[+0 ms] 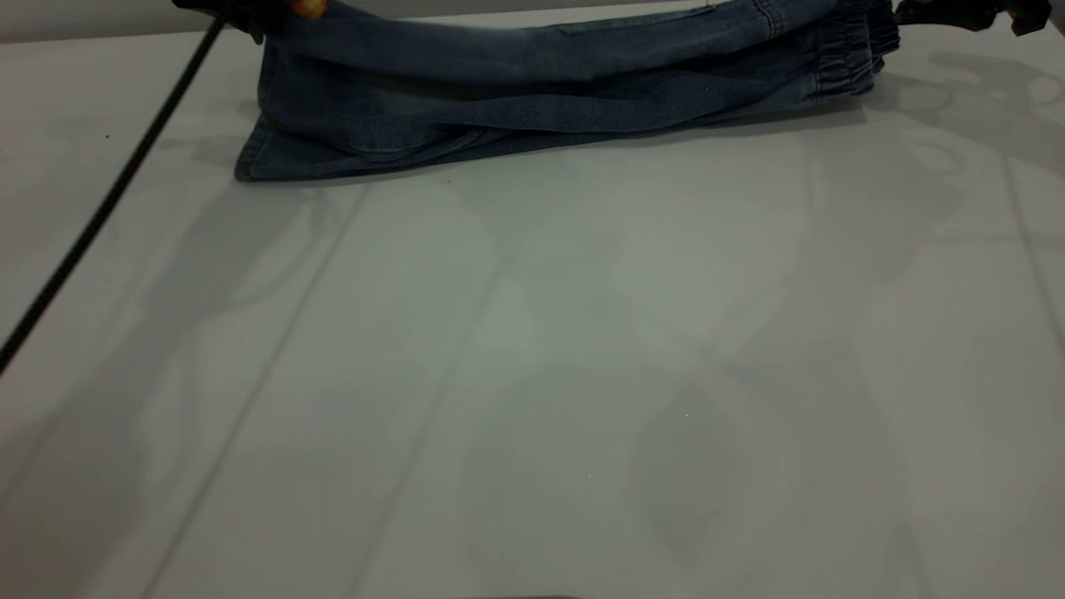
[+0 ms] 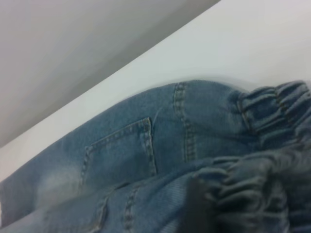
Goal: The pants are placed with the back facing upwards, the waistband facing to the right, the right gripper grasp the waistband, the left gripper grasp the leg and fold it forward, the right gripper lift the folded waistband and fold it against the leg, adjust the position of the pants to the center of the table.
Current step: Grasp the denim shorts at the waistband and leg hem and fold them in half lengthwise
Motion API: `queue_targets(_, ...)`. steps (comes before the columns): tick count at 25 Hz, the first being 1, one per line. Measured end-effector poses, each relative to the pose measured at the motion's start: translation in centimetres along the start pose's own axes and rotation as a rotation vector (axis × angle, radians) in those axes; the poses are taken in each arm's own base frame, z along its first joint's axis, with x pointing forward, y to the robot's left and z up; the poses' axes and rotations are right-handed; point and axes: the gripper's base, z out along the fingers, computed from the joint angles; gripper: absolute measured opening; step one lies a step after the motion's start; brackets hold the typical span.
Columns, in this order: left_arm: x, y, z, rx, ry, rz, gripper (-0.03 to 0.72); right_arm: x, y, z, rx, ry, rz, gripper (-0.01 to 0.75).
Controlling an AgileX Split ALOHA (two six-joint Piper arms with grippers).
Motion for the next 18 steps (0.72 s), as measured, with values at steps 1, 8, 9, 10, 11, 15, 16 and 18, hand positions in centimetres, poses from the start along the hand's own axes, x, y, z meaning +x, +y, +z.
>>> queue_targets(1, 0.0, 0.0, 0.1, 0.002, -0.006, 0.02, 0.29, 0.0, -0.1, -0.1, 0.003, 0.001, -0.007, 0.55)
queue_targets(8, -1.3, 0.3, -0.4, -0.023, 0.004, 0.141, 0.529, -0.4, -1.1, -1.2, -0.033, 0.062, -0.026, 0.659)
queue_targets(9, -1.7, 0.4, -0.6, -0.035, 0.024, 0.142, 0.54, -0.5, -1.3, -1.5, -0.048, 0.071, -0.017, 0.659)
queue_targets(10, -2.1, 0.5, -0.9, -0.045, 0.044, 0.139, 0.547, -0.6, -1.5, -1.9, -0.065, 0.085, -0.008, 0.657)
queue_targets(11, -2.5, 0.6, -1.2, -0.058, 0.073, 0.138, 0.551, -0.7, -1.7, -2.2, -0.083, 0.099, 0.0, 0.657)
queue_targets(15, -3.2, 0.8, -2.2, -0.093, 0.172, 0.133, 0.555, -1.8, -1.7, -3.9, -0.128, 0.092, 0.022, 0.644)
queue_targets(16, -3.3, 0.7, -2.4, -0.095, 0.184, 0.132, 0.556, -2.1, -1.5, -4.2, -0.137, 0.084, 0.02, 0.64)
queue_targets(18, -3.2, 0.2, -2.5, -0.092, 0.201, 0.137, 0.556, -2.4, -1.1, -4.3, -0.156, 0.084, 0.01, 0.628)
